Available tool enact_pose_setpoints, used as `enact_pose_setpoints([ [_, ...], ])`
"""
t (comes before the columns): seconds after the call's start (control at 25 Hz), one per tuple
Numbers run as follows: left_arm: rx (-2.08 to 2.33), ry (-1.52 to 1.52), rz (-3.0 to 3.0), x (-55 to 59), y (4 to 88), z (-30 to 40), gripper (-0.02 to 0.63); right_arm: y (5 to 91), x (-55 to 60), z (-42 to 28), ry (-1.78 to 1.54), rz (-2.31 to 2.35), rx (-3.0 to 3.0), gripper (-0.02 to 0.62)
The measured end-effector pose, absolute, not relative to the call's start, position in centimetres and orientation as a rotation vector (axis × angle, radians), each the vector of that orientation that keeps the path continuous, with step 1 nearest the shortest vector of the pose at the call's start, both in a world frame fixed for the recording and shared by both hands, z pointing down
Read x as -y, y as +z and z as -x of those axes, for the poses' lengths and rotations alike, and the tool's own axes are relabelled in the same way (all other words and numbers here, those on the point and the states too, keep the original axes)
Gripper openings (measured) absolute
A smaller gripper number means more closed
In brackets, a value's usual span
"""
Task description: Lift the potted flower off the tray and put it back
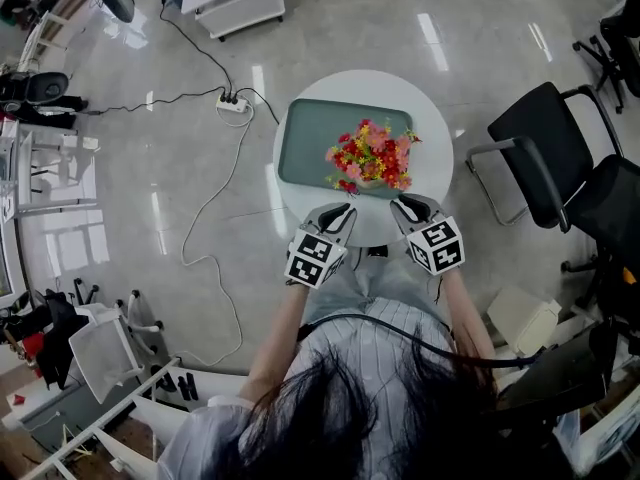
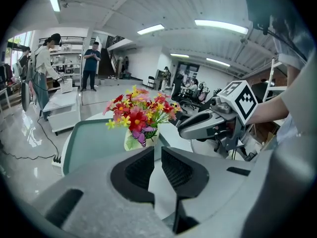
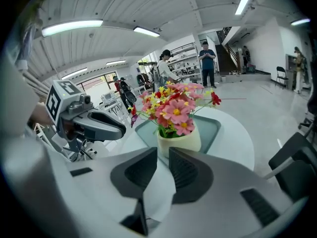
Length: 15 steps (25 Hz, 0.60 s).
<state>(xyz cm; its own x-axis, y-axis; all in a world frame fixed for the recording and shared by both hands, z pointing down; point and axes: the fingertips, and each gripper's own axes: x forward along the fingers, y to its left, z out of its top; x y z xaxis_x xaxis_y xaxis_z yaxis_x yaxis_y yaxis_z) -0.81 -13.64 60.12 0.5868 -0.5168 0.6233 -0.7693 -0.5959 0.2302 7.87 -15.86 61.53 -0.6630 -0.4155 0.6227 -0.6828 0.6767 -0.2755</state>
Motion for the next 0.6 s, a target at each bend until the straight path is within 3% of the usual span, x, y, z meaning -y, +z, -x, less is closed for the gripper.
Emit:
enact_pose_setpoints([
  [0.28,1.01,0.713,-2.332,15.8,62.5,1.4,0.038,63.3,17.7,-8.3,0.735,-0.827,2.335,0.069],
  [0.44,0.951,0.752,-2.317,16.1,63.8,1.2,0.122,64.1,18.1,-8.3,0.747,-0.791,2.342,0.069],
  [0.6,0.91,0.776,-2.312,16.4,64.8,0.9,0.142,65.0,18.5,-8.4,0.755,-0.754,2.339,0.072],
])
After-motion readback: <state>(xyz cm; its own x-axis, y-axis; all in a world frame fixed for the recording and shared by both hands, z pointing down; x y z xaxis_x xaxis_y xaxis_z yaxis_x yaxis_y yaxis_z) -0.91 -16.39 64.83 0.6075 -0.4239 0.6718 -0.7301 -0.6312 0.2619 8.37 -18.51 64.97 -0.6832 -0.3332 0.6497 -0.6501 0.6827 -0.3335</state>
